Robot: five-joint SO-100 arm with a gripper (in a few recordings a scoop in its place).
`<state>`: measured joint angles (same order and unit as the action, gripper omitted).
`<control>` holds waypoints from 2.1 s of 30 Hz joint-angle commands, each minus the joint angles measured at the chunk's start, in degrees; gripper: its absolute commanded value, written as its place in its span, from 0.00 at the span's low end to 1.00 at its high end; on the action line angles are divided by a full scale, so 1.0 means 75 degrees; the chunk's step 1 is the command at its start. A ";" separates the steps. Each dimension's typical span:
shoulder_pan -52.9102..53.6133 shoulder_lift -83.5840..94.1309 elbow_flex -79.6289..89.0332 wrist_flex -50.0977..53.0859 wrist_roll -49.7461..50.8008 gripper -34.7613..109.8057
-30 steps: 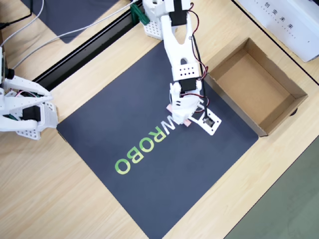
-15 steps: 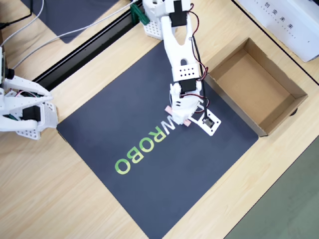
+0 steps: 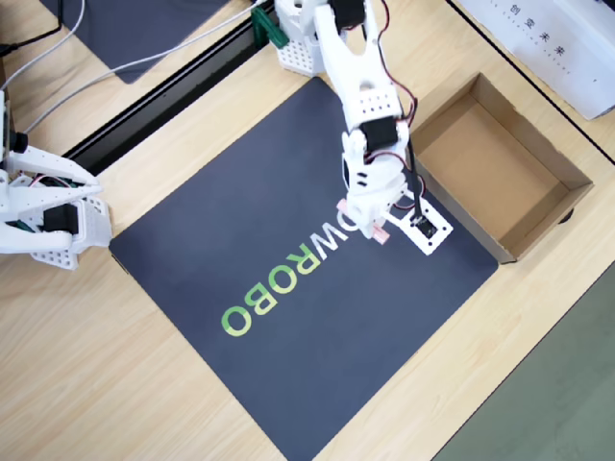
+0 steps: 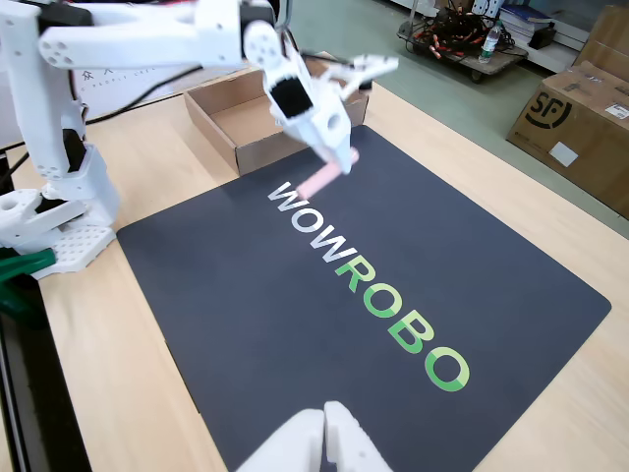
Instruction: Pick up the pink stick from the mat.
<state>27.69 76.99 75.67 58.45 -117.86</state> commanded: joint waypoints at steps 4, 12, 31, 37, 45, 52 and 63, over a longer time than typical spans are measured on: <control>-0.0633 0.1699 -0.0047 0.0539 0.1359 0.24; -0.1688 0.2789 0.0047 0.0984 0.3645 0.24; -0.4371 0.2379 0.1008 0.0855 0.6281 0.24; -0.4688 0.1594 0.0996 0.0492 0.6328 0.24; -0.4664 0.0762 0.0984 0.0094 0.6164 0.24; -0.4664 0.0645 0.0984 0.0035 0.6070 0.24; -0.4629 0.0680 0.0984 0.0023 0.6035 0.54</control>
<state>-6.86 80.24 83.67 58.62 -71.54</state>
